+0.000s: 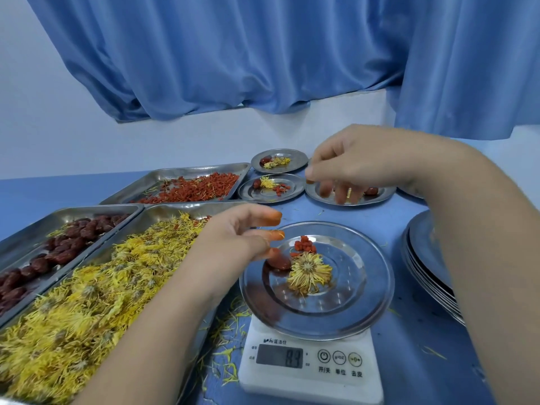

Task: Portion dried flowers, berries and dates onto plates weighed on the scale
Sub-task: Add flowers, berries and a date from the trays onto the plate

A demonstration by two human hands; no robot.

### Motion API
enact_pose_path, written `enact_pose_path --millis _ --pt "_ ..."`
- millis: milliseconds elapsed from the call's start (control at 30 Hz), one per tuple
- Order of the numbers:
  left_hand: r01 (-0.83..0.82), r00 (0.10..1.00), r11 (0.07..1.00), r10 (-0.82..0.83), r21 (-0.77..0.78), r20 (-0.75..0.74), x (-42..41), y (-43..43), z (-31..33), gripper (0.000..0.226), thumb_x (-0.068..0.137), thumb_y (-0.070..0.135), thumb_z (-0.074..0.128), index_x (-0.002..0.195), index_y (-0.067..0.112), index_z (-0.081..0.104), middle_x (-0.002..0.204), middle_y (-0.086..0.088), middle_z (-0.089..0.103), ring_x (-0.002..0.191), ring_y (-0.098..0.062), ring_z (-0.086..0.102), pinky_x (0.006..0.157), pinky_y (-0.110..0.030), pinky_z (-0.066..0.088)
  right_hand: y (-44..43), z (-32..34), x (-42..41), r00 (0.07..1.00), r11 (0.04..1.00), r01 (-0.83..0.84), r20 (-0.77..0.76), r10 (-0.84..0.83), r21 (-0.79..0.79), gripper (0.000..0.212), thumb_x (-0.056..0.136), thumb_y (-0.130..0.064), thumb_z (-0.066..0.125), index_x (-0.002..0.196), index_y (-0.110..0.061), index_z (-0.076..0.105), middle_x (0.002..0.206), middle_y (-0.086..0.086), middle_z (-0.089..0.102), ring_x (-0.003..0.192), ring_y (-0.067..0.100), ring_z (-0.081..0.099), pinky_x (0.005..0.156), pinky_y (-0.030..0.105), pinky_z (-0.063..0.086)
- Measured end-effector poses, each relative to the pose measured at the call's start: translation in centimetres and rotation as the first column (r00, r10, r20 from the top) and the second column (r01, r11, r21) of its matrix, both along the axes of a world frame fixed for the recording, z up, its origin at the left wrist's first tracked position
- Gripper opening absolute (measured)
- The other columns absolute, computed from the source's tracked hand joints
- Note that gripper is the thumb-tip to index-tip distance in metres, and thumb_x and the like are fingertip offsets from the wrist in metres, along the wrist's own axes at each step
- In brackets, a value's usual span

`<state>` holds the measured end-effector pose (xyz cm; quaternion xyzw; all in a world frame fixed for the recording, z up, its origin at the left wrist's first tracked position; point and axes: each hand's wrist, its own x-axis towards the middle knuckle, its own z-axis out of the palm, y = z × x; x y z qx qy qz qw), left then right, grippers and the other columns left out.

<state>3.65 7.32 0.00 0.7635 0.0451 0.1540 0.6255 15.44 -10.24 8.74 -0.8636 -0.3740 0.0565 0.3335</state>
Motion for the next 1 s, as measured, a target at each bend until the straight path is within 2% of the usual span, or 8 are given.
enact_pose_path --millis 100,233,400,567,633,733,867,1000 --pt "-0.008 1.000 1.000 0.007 0.022 0.022 0.1 -0.2 -0.1 0.043 0.081 -0.021 0.053 0.095 0.017 0.070 0.093 0.008 0.075 0.090 -0.009 0.072 0.065 -0.017 0.053 0.1 0.0 -0.4 0.999 0.995 -0.008 -0.042 0.004 -0.102 0.018 0.089 -0.035 0.062 0.083 -0.019 0.069 0.080 0.002 0.072 0.063 0.012 0.069 0.055 0.024 0.054" --pt "-0.019 1.000 0.995 0.017 0.097 0.023 -0.1 -0.5 0.0 0.044 0.079 -0.017 0.059 0.092 0.024 0.070 0.096 0.004 0.074 0.085 -0.002 0.071 0.063 -0.014 0.054 -0.1 0.6 -1.9 1.000 0.994 -0.004 -0.007 0.004 -0.108 0.017 0.088 -0.038 0.061 0.084 -0.023 0.069 0.081 -0.002 0.071 0.067 0.011 0.071 0.060 0.024 0.053" --pt "-0.002 1.000 0.972 -0.001 0.233 0.010 -0.1 -0.2 0.0 0.042 0.079 -0.004 0.067 0.093 0.036 0.069 0.100 0.011 0.070 0.087 -0.001 0.068 0.078 -0.025 0.057 -0.4 -0.2 -5.0 0.984 0.994 0.060 0.171 -0.043 -0.093 0.018 0.086 -0.041 0.059 0.079 -0.026 0.068 0.071 -0.010 0.070 0.061 0.004 0.066 0.066 0.027 0.052" --pt "0.079 0.997 0.976 -0.081 0.205 0.002 -0.4 0.4 0.0 0.032 0.080 0.013 0.076 0.099 0.038 0.069 0.097 0.017 0.071 0.082 -0.007 0.071 0.077 -0.025 0.056 -2.7 -4.0 -8.3 0.924 0.982 0.183 0.333 -0.185 0.038 0.011 0.084 -0.035 0.059 0.076 -0.031 0.066 0.064 -0.016 0.062 0.067 -0.002 0.056 0.057 0.014 0.041" --pt "0.057 0.998 0.980 -0.061 0.188 0.015 -0.3 0.6 0.0 0.026 0.082 0.020 0.073 0.098 0.040 0.070 0.098 0.019 0.070 0.083 -0.004 0.070 0.073 -0.025 0.054 -3.9 -6.0 -9.5 0.924 0.967 0.228 0.289 -0.251 0.110 0.010 0.083 -0.033 0.058 0.075 -0.031 0.065 0.062 -0.014 0.061 0.062 0.000 0.054 0.054 0.015 0.040" --pt "-0.047 0.999 0.990 0.045 0.134 0.023 -0.2 0.8 0.1 0.019 0.090 0.020 0.063 0.096 0.037 0.068 0.093 0.011 0.071 0.083 -0.007 0.070 0.067 -0.025 0.053 -5.4 -8.9 -10.7 0.924 0.930 0.300 0.179 -0.339 0.214 0.011 0.084 -0.029 0.059 0.073 -0.031 0.061 0.061 -0.008 0.060 0.050 0.007 0.050 0.049 0.017 0.040" --pt "-0.168 0.986 0.981 0.167 0.099 0.019 0.0 1.1 0.2 0.018 0.093 0.020 0.056 0.095 0.036 0.064 0.097 0.008 0.070 0.082 -0.008 0.068 0.066 -0.024 0.050 -6.2 -11.5 -11.2 0.904 0.882 0.394 0.063 -0.422 0.258 0.014 0.086 -0.026 0.060 0.075 -0.030 0.054 0.059 0.000 0.061 0.051 0.017 0.056 0.054 0.032 0.048" --pt "-0.200 0.979 0.979 0.201 0.022 -0.018 0.1 1.3 0.2 0.013 0.093 0.027 0.055 0.097 0.033 0.066 0.104 0.008 0.068 0.096 -0.017 0.067 0.085 -0.038 0.055 -6.1 -12.4 -10.9 0.892 0.868 0.451 -0.089 -0.442 0.207 0.012 0.089 -0.030 0.057 0.081 -0.027 0.048 0.059 0.001 0.067 0.045 0.015 0.061 0.051 0.032 0.050"
